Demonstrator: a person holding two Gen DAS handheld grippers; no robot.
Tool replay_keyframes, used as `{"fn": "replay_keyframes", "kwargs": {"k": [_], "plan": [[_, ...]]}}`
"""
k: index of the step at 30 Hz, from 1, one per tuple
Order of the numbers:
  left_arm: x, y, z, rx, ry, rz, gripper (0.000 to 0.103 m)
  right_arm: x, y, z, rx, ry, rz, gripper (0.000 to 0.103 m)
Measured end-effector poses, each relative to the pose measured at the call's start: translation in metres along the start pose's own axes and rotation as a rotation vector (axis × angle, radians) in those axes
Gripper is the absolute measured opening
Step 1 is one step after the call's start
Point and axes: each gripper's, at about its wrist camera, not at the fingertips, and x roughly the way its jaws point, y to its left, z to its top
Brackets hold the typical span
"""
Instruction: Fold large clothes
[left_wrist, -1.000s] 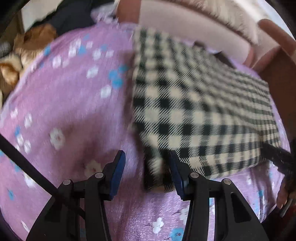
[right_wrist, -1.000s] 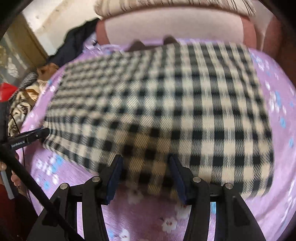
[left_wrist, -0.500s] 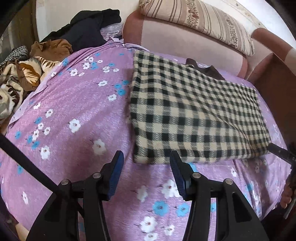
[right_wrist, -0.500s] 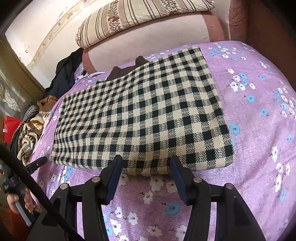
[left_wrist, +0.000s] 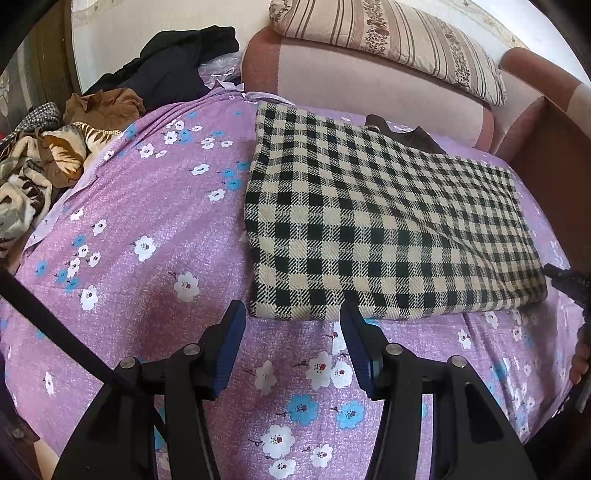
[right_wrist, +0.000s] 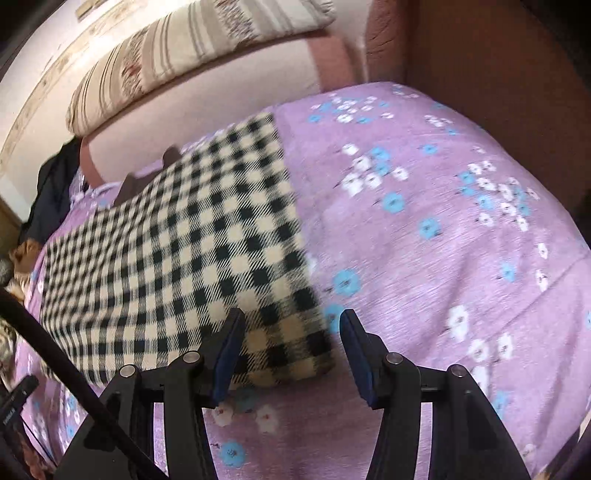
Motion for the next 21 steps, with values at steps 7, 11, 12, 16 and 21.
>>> {"fn": "replay_keyframes", "kwargs": {"k": [7, 11, 12, 16, 21], "plan": [[0.001, -0.012, 0.004, 0.042, -0.024, 0.026, 0.052, -0.017, 0.017, 0.001, -0.018, -0.06, 0.08, 0.058], [0.011, -0.019, 0.007, 0.058, -0.01, 0.031, 0.053, -0.016, 0.057, -0.006, -0.136, -0.081, 0.115, 0.058], [0.014, -0.02, 0.008, 0.061, -0.006, 0.033, 0.053, -0.014, 0.067, -0.008, -0.167, -0.078, 0.125, 0.058], [0.023, -0.025, 0.012, 0.072, -0.002, 0.042, 0.053, 0.004, 0.096, -0.014, -0.239, -0.047, 0.149, 0.058], [0.04, -0.026, 0.018, 0.074, 0.015, 0.063, 0.053, 0.034, 0.114, -0.015, -0.298, -0.019, 0.115, 0.058]]}}
